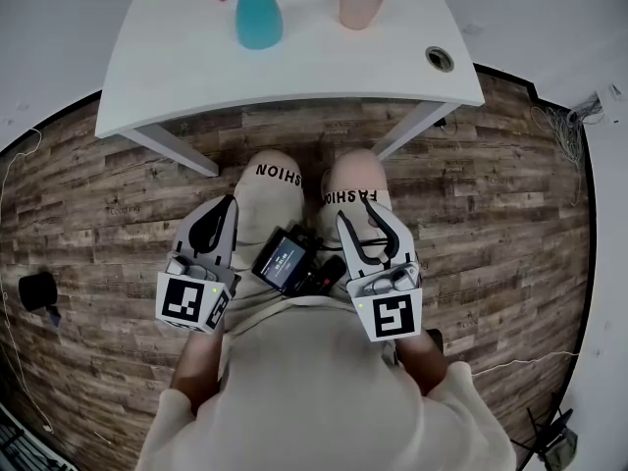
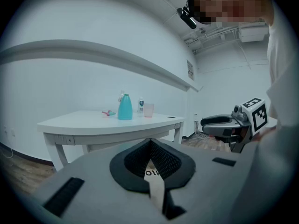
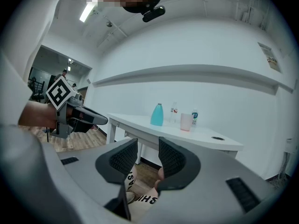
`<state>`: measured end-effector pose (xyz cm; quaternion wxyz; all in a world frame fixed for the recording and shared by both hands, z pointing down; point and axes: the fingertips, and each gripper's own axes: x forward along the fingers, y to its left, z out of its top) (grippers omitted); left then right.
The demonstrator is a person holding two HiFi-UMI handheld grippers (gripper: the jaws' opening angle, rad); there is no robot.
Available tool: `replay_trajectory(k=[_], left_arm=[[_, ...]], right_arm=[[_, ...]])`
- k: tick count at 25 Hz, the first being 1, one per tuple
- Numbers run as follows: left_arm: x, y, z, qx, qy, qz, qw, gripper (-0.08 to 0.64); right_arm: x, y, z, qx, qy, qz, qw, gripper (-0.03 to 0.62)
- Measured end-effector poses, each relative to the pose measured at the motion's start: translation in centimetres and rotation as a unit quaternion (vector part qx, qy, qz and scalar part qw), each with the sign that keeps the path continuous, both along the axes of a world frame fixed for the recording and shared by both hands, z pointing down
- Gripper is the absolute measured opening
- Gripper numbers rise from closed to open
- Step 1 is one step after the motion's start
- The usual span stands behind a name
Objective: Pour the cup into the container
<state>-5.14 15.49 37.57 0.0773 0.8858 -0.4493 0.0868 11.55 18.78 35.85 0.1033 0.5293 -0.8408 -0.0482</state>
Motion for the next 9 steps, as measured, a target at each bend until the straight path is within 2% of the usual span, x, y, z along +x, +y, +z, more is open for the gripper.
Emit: replay_trajectory(k=[9], left_arm=[[-0.1,1.4,-0.5,0.003,0.001,0.005,1.0,0.011]], right_arm=[[-0.1,1.3,-0.9,0.008,-0.004,0.007,1.0,0.146]])
